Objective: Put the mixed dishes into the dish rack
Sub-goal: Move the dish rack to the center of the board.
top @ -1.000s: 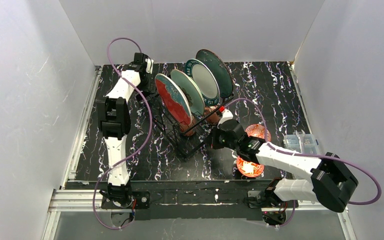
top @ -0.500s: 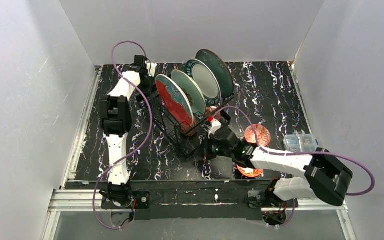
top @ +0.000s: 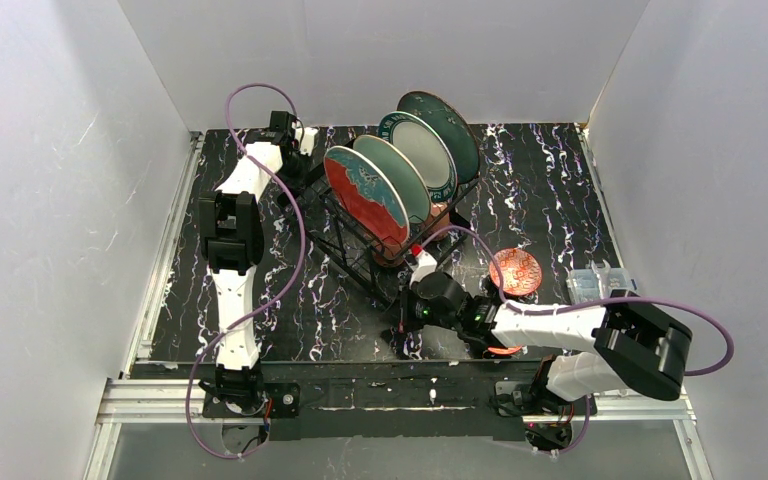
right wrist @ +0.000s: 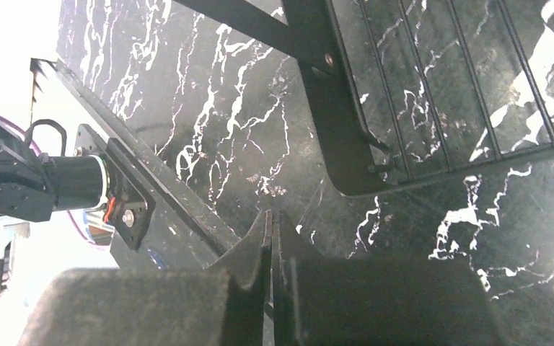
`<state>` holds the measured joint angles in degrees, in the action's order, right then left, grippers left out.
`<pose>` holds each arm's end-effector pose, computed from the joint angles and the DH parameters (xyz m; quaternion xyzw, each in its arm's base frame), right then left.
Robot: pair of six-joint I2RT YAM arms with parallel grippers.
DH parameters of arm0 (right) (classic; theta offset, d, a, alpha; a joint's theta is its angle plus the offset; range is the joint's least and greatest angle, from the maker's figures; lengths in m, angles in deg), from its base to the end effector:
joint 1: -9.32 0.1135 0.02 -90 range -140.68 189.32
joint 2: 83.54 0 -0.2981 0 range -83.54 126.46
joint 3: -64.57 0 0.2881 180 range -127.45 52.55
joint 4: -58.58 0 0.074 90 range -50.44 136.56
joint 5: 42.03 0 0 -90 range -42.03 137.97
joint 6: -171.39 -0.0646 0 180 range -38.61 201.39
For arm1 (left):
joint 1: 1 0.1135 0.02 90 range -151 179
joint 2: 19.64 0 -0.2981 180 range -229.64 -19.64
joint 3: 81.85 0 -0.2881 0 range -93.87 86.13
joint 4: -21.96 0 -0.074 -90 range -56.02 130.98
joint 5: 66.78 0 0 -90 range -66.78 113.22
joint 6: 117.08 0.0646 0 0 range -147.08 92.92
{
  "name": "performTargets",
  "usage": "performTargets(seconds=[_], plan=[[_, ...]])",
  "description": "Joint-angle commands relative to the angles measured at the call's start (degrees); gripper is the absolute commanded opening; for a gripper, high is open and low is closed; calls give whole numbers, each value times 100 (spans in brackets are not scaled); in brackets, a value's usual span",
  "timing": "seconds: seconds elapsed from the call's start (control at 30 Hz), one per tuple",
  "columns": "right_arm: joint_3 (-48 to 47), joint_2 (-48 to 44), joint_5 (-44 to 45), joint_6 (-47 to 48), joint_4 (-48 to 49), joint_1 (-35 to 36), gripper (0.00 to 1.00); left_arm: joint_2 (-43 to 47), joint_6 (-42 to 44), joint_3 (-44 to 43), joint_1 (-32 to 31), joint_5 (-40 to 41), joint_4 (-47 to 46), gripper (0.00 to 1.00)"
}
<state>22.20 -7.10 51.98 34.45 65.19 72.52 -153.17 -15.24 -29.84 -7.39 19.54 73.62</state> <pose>0.1445 0.2761 0.1781 -0.1028 0.8482 0.4082 0.3215 0.5830 -0.0695 0.1854 0.1608 0.9453 -0.0174 0.2833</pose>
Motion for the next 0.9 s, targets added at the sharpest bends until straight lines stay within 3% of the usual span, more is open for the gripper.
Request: performTargets(seconds=[0.0, 0.87], plan=[[199, -268, 550, -292, 246, 77, 1, 205, -1471, 270, 118, 577, 13, 0], [263, -489, 2451, -629, -602, 66, 1, 1286, -2319, 2237, 198, 905, -365, 0]])
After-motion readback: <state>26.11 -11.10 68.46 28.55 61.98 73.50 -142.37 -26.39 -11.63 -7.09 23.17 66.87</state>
